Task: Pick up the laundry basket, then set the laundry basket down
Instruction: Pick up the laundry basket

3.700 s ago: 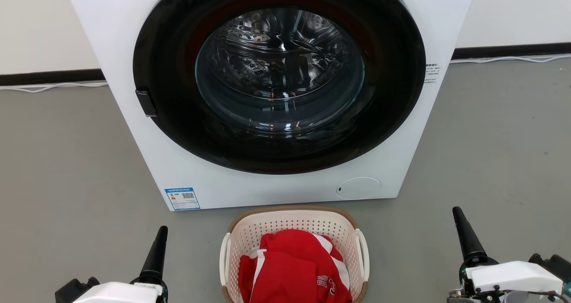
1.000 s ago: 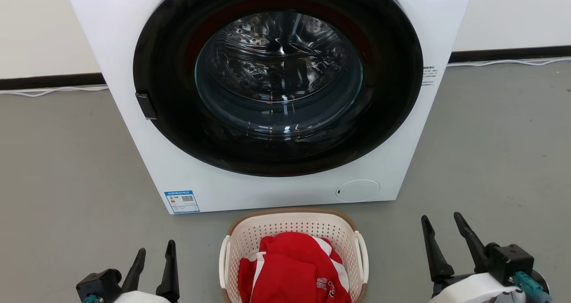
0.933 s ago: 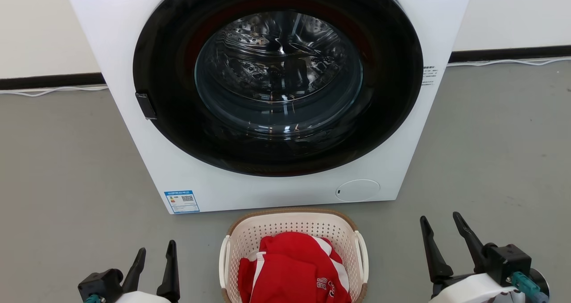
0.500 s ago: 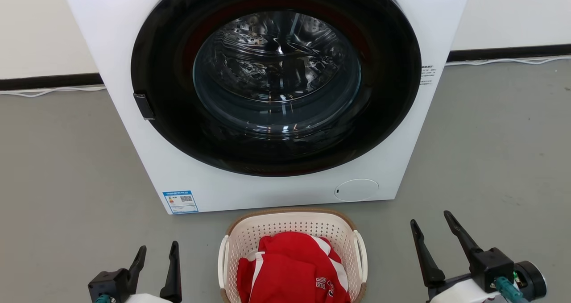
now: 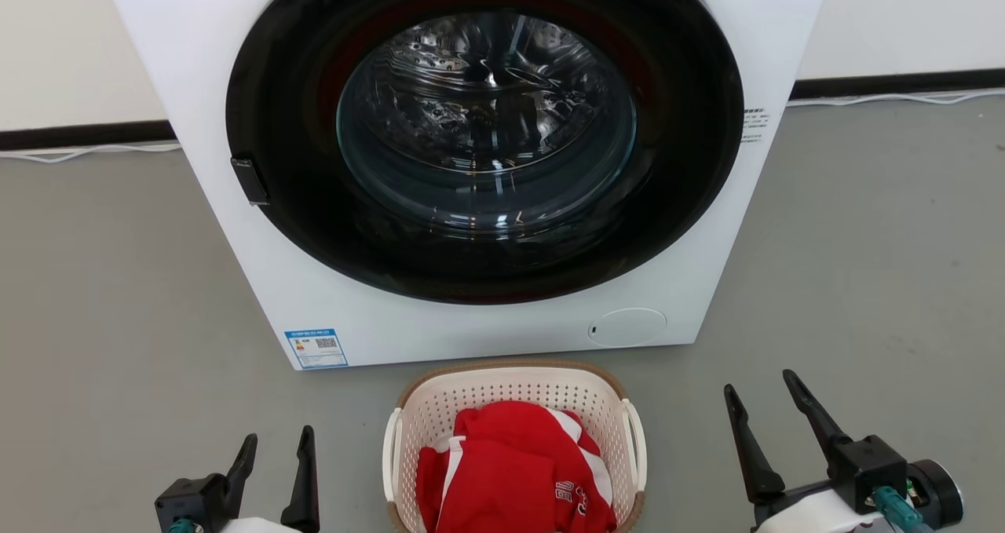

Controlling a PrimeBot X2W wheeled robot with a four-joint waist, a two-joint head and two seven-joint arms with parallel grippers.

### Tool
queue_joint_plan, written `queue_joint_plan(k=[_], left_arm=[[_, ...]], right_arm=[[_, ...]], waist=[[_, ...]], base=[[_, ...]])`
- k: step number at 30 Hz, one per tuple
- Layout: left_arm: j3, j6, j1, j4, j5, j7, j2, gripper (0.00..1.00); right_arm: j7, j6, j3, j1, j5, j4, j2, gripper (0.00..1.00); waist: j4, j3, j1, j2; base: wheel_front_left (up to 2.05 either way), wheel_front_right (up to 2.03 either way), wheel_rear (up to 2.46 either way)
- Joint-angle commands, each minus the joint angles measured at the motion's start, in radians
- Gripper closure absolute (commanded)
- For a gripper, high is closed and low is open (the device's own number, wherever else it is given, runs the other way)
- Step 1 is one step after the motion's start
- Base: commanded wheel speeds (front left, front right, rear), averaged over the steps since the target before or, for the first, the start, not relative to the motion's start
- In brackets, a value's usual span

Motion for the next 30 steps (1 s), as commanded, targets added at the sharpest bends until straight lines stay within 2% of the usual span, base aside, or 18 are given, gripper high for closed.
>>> queue_joint_plan(k=[1,8,15,23,30], left_arm=[[0.027,0.003,-0.025,-0.019,-0.002,-0.014,0.011,0.0],[0.021,-0.003,-0.079,-0.008,-0.043,-0.014,0.011,0.0],[-0.006,-0.014,-0.223,0.052,-0.069,-0.014,0.011,0.0],[-0.065,-0.029,-0.439,0.237,-0.071,-0.014,0.012,0.0],[-0.106,-0.033,-0.603,0.401,-0.073,-0.014,0.024,0.0]], right_arm=[[-0.014,0.006,0.014,-0.034,0.016,-0.019,-0.001,0.0],[-0.014,0.006,-0.01,-0.086,0.038,0.012,0.013,0.0],[-0.014,0.006,-0.026,-0.237,0.031,0.152,0.024,0.0],[-0.014,0.006,-0.042,-0.452,0.007,0.367,0.03,0.0],[-0.014,0.006,-0.003,-0.594,-0.04,0.517,0.031,0.0]], waist=[[0.001,0.011,0.0,-0.0001],[0.002,0.09,0.0,-0.0001],[0.004,0.242,0.0,-0.0001],[0.012,0.446,0.0,-0.0001],[-0.002,0.593,0.0,-0.0001]], base=[[0.0,0.0,0.0],[0.0,0.0,0.0],[0.0,0.0,0.0],[0.0,0.0,0.0],[0.0,0.0,0.0]])
